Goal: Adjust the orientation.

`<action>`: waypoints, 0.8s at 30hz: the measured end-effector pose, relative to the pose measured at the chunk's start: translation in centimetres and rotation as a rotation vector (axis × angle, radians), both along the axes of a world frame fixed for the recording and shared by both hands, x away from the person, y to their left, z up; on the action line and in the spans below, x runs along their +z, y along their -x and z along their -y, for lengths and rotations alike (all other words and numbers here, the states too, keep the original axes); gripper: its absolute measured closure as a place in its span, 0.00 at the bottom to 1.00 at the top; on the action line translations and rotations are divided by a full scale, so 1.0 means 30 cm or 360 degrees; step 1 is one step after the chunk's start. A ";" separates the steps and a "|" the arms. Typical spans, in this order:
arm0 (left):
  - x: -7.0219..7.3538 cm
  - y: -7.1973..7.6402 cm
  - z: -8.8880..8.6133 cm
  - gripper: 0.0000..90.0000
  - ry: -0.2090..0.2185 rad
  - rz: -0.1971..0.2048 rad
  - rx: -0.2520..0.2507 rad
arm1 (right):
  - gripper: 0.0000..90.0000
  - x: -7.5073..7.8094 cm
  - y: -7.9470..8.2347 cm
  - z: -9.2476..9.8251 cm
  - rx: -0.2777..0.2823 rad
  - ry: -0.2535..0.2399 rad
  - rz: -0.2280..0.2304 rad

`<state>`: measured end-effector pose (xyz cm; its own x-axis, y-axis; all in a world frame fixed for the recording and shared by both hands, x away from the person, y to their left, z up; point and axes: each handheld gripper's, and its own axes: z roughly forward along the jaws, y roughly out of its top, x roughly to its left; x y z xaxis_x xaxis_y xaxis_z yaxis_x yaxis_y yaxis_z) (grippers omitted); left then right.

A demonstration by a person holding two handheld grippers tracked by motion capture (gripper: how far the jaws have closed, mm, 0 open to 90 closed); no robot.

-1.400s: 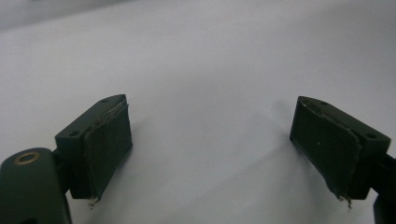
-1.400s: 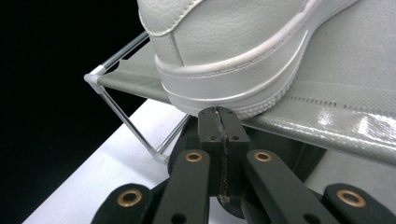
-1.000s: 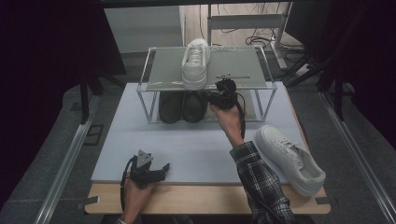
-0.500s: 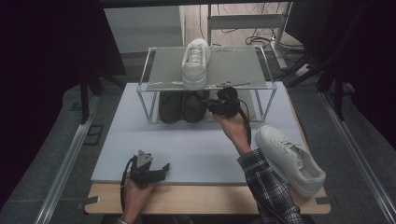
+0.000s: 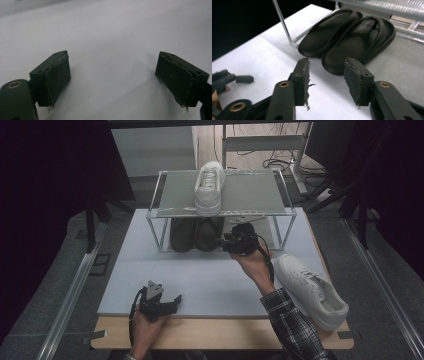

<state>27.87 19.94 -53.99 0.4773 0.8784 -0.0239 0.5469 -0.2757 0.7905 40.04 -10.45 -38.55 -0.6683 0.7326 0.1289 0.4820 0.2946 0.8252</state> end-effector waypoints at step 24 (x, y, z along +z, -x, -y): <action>0.000 0.000 0.000 0.13 0.0000 -0.0001 -0.0001 | 0.47 -0.072 0.076 0.066 0.0001 0.0143 -0.0024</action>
<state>27.87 19.94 -53.99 0.4776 0.8782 -0.0243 0.5473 -0.2758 0.7902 37.76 -12.45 -40.72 -0.6671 0.7414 0.0726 0.4942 0.3675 0.7879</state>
